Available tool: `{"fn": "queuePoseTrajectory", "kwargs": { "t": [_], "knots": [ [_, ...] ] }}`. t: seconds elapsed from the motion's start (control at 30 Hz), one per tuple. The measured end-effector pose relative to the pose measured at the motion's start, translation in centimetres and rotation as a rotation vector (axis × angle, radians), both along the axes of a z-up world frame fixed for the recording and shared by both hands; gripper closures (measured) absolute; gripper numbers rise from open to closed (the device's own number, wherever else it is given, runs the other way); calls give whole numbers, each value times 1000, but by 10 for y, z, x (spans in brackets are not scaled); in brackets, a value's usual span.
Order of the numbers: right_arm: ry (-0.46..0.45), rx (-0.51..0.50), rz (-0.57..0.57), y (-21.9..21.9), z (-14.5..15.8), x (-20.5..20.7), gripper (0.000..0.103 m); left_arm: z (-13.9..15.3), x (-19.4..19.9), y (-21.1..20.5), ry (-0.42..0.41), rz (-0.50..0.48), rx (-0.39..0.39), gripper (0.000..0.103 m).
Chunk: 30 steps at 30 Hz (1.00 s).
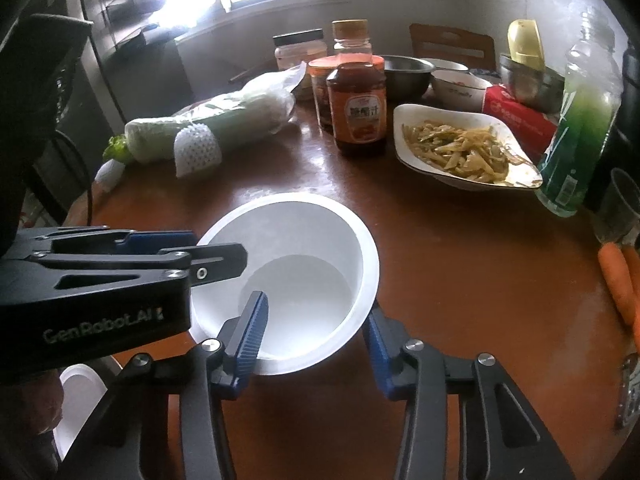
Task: Organize plates and bowls
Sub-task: 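Lift the white paper bowl with the left gripper and carry it over the steel bowl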
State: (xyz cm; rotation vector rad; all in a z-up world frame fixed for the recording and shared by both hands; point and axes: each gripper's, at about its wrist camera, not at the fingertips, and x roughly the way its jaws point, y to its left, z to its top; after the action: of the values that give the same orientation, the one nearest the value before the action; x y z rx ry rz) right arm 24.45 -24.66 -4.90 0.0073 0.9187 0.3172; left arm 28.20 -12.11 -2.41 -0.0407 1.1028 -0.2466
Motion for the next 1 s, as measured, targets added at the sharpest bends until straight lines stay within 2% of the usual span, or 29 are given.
{"fn": "queuePoseTrajectory", "kwargs": {
  "t": [0.3, 0.47, 1.0],
  "knots": [
    [7, 8, 16, 8, 2, -3, 61, -7, -4, 0, 42, -18, -10, 63],
    [1, 11, 14, 10, 5, -7, 64, -4, -9, 9, 51, -7, -44, 64],
    [-43, 0, 38, 31, 27, -25, 64, 26, -37, 32, -36, 10, -62, 64]
  ]
}}
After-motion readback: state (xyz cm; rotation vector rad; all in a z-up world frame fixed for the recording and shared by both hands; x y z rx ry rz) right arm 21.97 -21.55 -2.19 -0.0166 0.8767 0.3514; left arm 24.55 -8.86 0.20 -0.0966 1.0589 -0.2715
